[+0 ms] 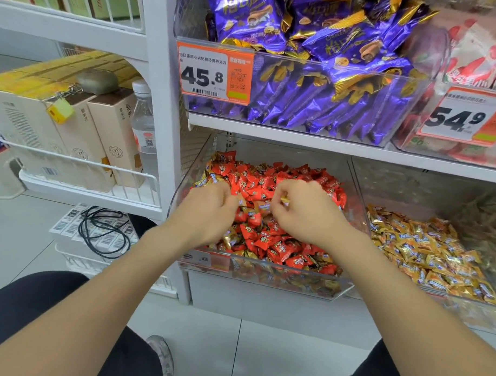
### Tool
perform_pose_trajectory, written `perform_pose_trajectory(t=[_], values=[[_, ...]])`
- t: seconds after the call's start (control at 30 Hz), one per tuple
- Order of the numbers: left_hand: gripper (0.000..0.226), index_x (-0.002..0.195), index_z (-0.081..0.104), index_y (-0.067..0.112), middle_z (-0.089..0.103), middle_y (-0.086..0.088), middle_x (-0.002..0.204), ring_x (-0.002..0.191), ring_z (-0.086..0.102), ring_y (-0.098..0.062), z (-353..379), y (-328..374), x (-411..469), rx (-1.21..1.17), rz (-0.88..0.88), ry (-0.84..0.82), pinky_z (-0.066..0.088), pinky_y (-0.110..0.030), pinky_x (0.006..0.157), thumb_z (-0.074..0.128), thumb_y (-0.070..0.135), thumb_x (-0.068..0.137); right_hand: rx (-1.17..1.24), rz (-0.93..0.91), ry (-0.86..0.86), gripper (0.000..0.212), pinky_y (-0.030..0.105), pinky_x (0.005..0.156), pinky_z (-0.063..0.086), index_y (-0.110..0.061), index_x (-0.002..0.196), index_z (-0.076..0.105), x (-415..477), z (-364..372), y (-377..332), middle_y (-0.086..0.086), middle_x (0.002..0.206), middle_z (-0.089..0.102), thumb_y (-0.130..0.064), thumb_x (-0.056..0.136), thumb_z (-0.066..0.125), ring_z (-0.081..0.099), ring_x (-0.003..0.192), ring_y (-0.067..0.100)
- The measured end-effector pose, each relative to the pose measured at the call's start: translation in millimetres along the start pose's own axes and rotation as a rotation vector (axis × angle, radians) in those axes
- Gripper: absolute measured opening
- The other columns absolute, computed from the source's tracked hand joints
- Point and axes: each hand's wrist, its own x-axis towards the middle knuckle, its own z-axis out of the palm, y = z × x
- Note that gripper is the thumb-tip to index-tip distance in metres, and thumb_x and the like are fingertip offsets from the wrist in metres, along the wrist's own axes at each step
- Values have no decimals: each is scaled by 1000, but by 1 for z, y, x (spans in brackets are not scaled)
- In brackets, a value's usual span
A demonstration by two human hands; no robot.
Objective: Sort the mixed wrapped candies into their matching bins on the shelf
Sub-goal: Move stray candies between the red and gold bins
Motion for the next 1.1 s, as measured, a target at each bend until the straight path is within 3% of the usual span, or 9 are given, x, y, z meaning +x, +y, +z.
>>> perform_pose_trajectory(t=[0.13, 0.27, 0.43, 0.5, 0.57, 0.67, 0.87, 1.0, 1.1], values=[[34, 77, 47, 9, 54, -5, 64, 55, 47, -20, -11, -4, 0, -119, -14, 1, 42, -33, 55, 40, 29, 103, 168, 38, -70, 23, 34, 59, 41, -13, 85, 61, -9, -23, 1, 0, 72, 64, -27, 99, 49, 54, 63, 17], [39, 84, 61, 8, 70, -7, 68, 46, 56, -19, -12, -8, -1, -273, -54, -88, 49, -31, 46, 46, 36, 107, 312, 63, -65, 29, 33, 56, 35, -11, 76, 53, -18, -34, -2, 6, 66, 62, -27, 99, 46, 42, 54, 19], [32, 77, 60, 9, 72, -4, 67, 44, 61, -20, -13, -7, -4, -199, -64, -95, 50, -28, 50, 54, 30, 100, 329, 57, -143, 30, 36, 60, 46, -10, 76, 50, -13, -23, -7, 7, 75, 75, -35, 84, 64, 73, 71, 17], [32, 76, 56, 5, 69, -4, 62, 45, 65, -20, -15, -5, -6, -169, -70, -95, 55, -34, 56, 59, 31, 95, 384, 42, -179, 27, 32, 56, 45, -14, 76, 44, -11, -22, -8, 1, 77, 79, -27, 83, 66, 70, 63, 8], [36, 81, 53, -3, 64, -6, 57, 45, 67, -21, -17, -4, -8, -163, -85, -92, 57, -37, 59, 63, 30, 90, 395, 46, -231, 20, 25, 51, 39, -15, 81, 46, -10, -23, -11, -2, 72, 78, -21, 88, 64, 52, 48, 6], [33, 86, 53, -5, 70, -1, 59, 45, 67, -21, -16, -4, -7, -169, -114, -92, 52, -30, 53, 66, 26, 86, 322, 37, -248, 16, 27, 53, 39, -14, 88, 55, -9, -21, -9, 9, 75, 76, -29, 94, 59, 48, 48, 12], [11, 100, 53, 24, 73, -4, 72, 52, 54, -14, -11, -6, -6, -53, 5, -136, 48, -30, 54, 47, 33, 100, 339, 64, -153, 22, 23, 54, 41, -20, 90, 73, -7, -20, -11, 8, 71, 74, -27, 98, 54, 55, 54, 11], [22, 100, 66, 25, 54, 16, 55, 49, 46, -2, -11, 5, -9, -152, 71, -179, 38, -18, 52, 46, 31, 104, 410, 173, -54, 32, 30, 53, 41, -3, 85, 72, -11, -27, -8, 0, 56, 60, -25, 94, 51, 47, 50, 17], [21, 99, 67, 19, 58, 2, 79, 62, 54, -13, -10, 23, -9, -421, 19, -292, 46, -29, 55, 50, 29, 105, 615, 267, -60, 27, 26, 46, 37, -9, 87, 71, -21, -42, -4, 2, 58, 57, -22, 97, 50, 49, 49, 21]])
